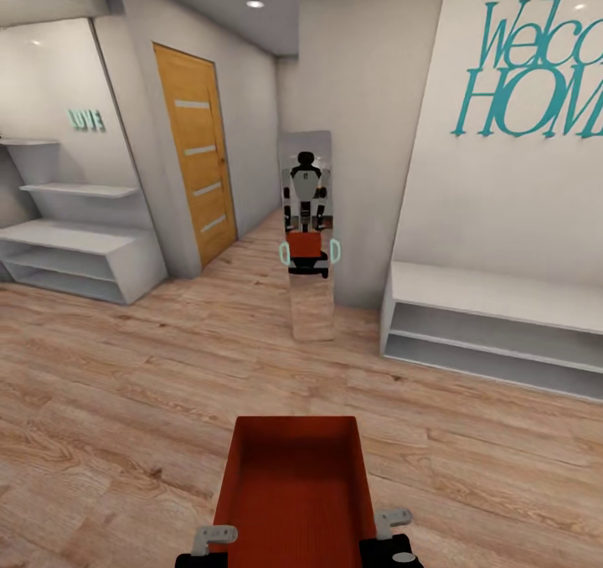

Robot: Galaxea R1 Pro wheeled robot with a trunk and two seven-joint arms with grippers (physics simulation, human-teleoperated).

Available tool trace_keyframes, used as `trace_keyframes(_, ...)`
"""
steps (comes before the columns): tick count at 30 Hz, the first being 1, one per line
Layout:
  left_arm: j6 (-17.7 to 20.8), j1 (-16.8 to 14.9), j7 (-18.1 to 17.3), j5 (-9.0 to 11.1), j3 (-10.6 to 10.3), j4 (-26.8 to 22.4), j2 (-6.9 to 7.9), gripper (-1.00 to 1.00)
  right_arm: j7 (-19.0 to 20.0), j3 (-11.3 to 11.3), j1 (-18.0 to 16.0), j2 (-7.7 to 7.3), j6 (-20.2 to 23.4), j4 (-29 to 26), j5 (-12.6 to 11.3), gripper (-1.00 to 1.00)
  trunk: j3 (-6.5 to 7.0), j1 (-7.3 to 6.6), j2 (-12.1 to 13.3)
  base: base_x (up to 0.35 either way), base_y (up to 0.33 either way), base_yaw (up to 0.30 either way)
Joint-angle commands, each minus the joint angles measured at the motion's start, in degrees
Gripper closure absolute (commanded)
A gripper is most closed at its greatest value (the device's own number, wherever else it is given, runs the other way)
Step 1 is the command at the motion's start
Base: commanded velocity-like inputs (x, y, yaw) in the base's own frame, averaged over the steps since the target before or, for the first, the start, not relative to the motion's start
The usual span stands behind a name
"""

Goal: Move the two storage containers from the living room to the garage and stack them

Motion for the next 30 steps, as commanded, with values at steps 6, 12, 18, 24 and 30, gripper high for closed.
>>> trace_keyframes(6, -0.18, -0.06, -0.09, 0.67, -2.42, 0.16, -0.13, 1.0, 0.04, 1.28, -0.02, 0.03, 0.24, -0.19, -0.25, 1.0, -0.29, 0.05, -0.08, 0.343, 0.0, 0.12)
trace_keyframes(12, -0.18, -0.06, -0.1, 0.67, -2.43, 0.16, -0.13, 1.0, 0.04, 1.28, -0.02, 0.03, 0.24, -0.19, -0.25, 1.0, -0.52, 0.05, -0.08, 0.343, 0.0, 0.125)
trace_keyframes(18, -0.18, -0.06, -0.11, 0.67, -2.44, 0.16, -0.13, 1.0, 0.04, 1.26, -0.02, 0.03, 0.24, -0.19, -0.25, 1.0, -0.74, 0.05, -0.08, 0.343, 0.0, 0.126)
trace_keyframes(24, -0.18, -0.06, -0.11, 0.67, -2.39, 0.16, -0.13, 1.0, 0.04, 1.25, -0.02, 0.03, 0.24, -0.19, -0.25, 1.0, -0.96, 0.05, -0.08, 0.343, 0.0, 0.126)
trace_keyframes(30, -0.18, -0.06, -0.09, 0.67, -2.41, 0.16, -0.13, 1.0, 0.04, 1.27, -0.02, 0.03, 0.24, -0.19, -0.25, 1.0, -1.18, 0.05, -0.08, 0.343, 0.008, 0.122)
